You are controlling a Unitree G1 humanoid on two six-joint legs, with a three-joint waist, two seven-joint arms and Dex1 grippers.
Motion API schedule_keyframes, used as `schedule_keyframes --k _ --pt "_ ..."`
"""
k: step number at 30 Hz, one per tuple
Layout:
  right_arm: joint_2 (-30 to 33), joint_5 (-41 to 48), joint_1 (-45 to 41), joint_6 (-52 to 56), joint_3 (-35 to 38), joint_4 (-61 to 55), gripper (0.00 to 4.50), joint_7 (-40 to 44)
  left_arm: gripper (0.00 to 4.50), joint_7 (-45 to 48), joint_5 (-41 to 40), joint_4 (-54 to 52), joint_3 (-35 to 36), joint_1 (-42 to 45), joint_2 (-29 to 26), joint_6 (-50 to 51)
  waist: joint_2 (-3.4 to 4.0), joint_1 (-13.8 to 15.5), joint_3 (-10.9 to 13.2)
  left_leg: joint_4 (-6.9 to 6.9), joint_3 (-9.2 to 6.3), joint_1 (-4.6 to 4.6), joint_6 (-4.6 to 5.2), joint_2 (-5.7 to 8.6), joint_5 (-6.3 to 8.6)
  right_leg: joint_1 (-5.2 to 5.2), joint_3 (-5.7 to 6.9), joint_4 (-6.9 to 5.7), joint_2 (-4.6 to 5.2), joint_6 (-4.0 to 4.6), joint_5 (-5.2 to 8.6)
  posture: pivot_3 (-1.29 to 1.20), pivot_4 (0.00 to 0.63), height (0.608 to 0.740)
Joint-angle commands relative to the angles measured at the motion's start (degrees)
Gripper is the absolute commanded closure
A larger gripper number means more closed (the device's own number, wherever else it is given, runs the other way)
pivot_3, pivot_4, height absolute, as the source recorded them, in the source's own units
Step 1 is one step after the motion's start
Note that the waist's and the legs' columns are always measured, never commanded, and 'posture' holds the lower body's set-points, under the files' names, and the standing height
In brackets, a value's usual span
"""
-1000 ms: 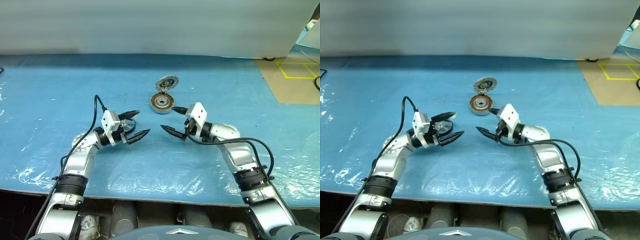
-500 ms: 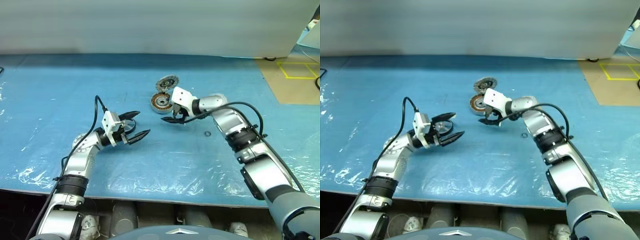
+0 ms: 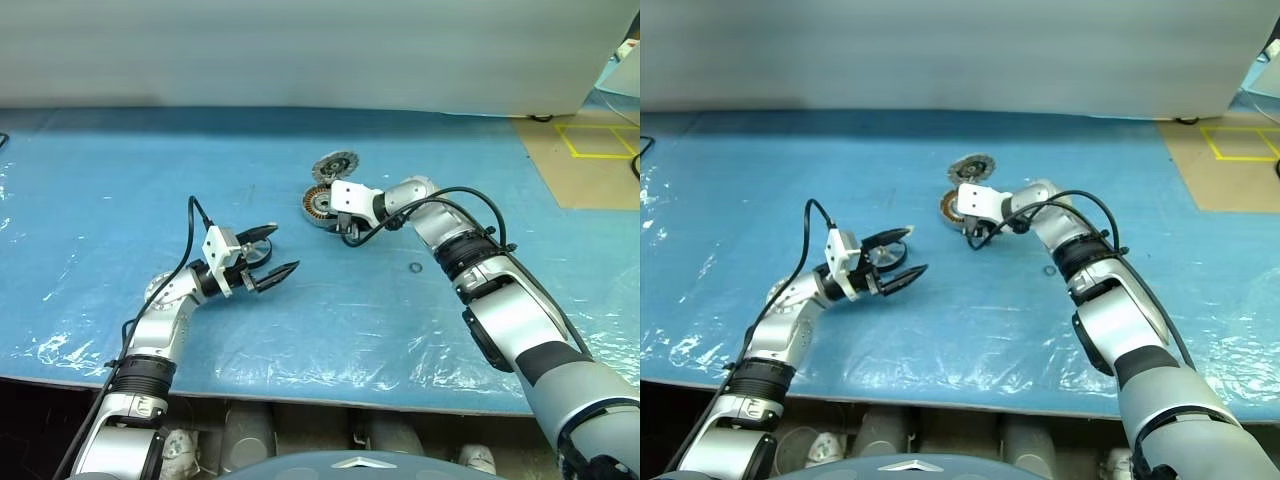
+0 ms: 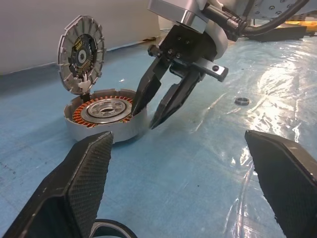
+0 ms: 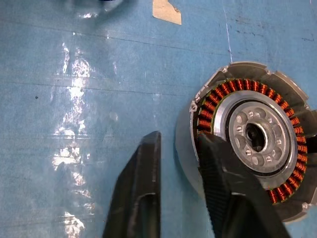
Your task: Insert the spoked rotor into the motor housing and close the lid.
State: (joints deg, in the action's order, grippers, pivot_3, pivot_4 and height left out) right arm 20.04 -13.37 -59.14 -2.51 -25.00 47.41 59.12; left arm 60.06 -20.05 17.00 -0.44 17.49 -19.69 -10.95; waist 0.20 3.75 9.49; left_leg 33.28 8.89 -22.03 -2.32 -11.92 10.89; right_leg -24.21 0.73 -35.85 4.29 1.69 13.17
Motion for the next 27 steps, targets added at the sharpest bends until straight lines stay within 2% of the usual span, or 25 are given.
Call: schedule_keyframes --k 1,5,10,18,23,27 --pt "0.1 -1.3 -0.7 -2.3 0.2 -0.1 4.48 -1.1 0.00 -0.1 -0.4 -2.2 0.3 0.0 -0.1 -0.7 0.00 0.0 0.0 0.00 0.00 0.00 0.00 0.00 0.00 0.00 0.00 0.00 0.00 0.00 0.00 0.00 0.150 0.740" --pt "0.4 -2.3 0.0 -4.1 0.7 -0.9 4.48 -3.2 0.00 0.0 -0.4 -1.9 0.3 0.4 -0.1 -0.6 0.00 0.0 0.0 0.02 0.00 0.00 0.00 0.01 0.00 -0.01 -0.01 -0.01 0.00 0.00 0.00 0.00 0.150 0.740" --pt "1.3 -0.3 2.3 -2.9 1.7 -6.2 4.48 -0.1 0.00 0.1 -0.4 -1.6 0.4 0.7 -0.3 -0.6 -0.01 0.0 0.0 0.02 0.00 -0.02 0.01 0.00 0.01 -0.02 -0.01 -0.01 0.00 0.00 0.00 0.00 0.150 0.740" --pt "9.0 7.2 16.1 12.7 0.1 -36.1 4.48 17.8 0.00 -0.2 -0.2 -1.6 0.5 0.6 -0.5 -0.6 -0.04 0.2 0.0 -0.02 -0.01 -0.08 0.08 -0.05 0.04 -0.02 0.03 0.06 -0.05 0.01 0.00 0.00 0.150 0.740" --pt "11.1 9.6 24.0 20.6 -0.3 -48.3 4.48 18.9 0.00 -0.3 -0.1 -1.5 0.4 0.3 -0.4 -0.8 -0.05 0.1 0.0 -0.01 0.00 0.06 0.18 -0.07 0.11 0.02 0.00 0.03 -0.05 0.02 0.01 0.00 0.150 0.740" --pt "9.0 10.5 26.0 22.1 2.3 -49.4 3.52 13.2 0.00 -0.1 0.0 -1.3 0.1 0.4 -0.2 -0.8 -0.05 0.1 0.0 0.00 0.04 0.15 0.16 -0.06 0.11 0.04 -0.10 0.00 -0.06 0.02 0.01 0.00 0.150 0.740"
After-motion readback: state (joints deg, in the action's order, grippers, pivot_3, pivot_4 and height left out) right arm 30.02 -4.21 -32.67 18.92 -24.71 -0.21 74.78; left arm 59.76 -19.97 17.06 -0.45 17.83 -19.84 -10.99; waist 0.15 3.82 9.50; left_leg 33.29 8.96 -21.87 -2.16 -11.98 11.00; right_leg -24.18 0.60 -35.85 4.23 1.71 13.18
